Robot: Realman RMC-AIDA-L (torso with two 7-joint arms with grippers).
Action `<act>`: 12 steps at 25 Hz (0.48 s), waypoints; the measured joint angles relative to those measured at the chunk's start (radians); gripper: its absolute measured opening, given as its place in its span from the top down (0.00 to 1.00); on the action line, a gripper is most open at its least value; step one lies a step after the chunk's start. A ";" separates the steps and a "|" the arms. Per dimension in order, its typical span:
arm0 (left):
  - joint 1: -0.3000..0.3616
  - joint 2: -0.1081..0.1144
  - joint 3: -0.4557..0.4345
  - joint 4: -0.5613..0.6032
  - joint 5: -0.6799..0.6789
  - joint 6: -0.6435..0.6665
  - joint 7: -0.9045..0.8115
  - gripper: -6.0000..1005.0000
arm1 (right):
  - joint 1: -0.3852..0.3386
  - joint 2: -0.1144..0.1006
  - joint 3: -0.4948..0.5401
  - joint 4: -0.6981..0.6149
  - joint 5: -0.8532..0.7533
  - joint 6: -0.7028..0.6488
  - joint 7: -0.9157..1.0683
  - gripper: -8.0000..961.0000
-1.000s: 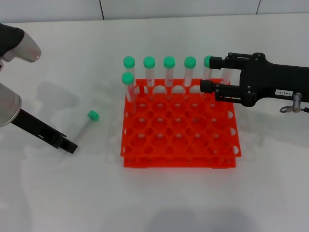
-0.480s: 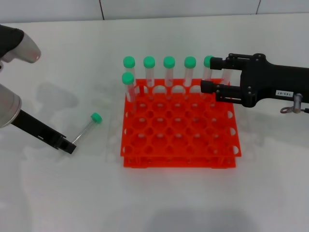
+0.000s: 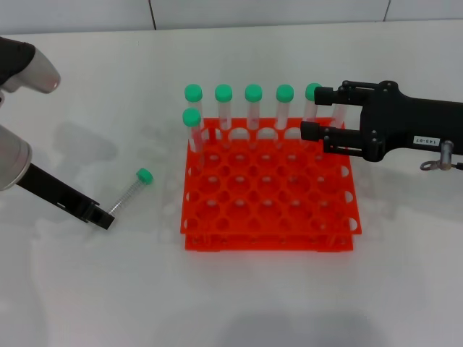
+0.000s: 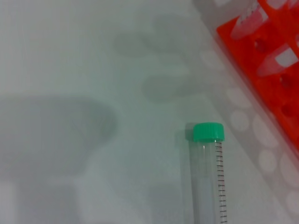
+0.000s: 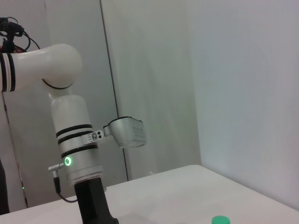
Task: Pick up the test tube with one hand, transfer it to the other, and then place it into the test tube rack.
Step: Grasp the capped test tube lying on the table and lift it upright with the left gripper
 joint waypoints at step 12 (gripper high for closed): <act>0.006 0.004 -0.058 0.008 -0.005 -0.019 -0.005 0.80 | 0.000 0.000 0.000 0.000 0.001 0.005 0.000 0.34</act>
